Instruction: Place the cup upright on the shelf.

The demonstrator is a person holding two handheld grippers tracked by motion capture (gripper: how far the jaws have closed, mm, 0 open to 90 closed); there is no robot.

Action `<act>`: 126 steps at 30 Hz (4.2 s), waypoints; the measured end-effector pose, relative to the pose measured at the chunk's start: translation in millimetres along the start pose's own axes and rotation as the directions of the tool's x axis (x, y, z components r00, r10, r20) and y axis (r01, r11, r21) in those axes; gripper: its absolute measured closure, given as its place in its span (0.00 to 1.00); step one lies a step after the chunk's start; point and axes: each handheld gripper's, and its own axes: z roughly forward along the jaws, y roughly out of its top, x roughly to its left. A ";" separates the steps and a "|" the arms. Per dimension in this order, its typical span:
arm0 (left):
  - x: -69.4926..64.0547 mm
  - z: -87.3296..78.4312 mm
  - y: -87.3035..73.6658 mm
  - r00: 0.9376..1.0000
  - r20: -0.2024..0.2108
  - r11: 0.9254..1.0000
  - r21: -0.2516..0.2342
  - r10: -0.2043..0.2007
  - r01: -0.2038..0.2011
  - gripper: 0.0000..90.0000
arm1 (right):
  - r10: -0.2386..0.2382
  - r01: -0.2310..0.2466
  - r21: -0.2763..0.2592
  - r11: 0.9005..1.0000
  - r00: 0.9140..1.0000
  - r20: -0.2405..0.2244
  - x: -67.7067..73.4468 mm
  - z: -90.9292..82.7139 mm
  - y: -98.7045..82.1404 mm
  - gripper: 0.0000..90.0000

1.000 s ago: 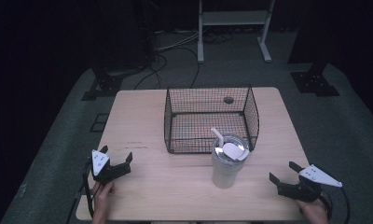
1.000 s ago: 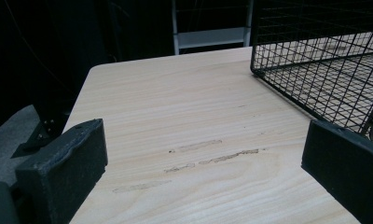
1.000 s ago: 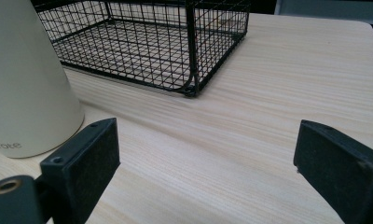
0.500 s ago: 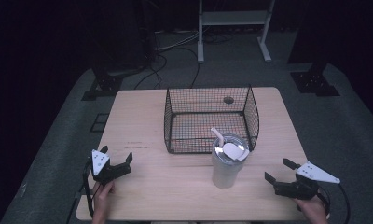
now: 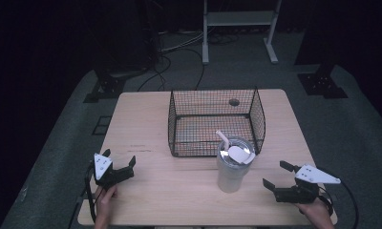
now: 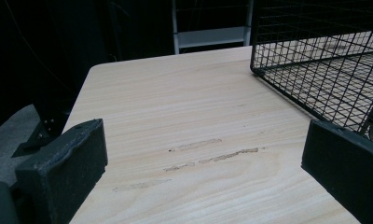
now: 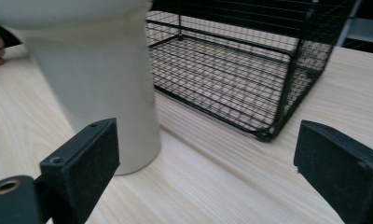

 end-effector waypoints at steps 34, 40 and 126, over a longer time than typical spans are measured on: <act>0.0 0.0 0.0 1.000 -0.001 1.000 0.002 -0.001 0.001 0.00 | -0.074 0.074 -0.007 0.997 0.982 -0.172 39.6 26.2 17.0 0.03; 0.0 0.1 0.0 1.000 -0.001 1.000 0.001 0.000 0.000 0.00 | -0.083 0.083 -0.012 0.997 0.978 -0.193 43.2 31.1 20.6 0.03; 0.7 -0.2 0.0 1.000 0.003 1.000 0.001 -0.006 0.006 0.00 | -0.096 0.066 -0.175 0.982 0.981 -0.166 64.6 89.5 30.2 0.07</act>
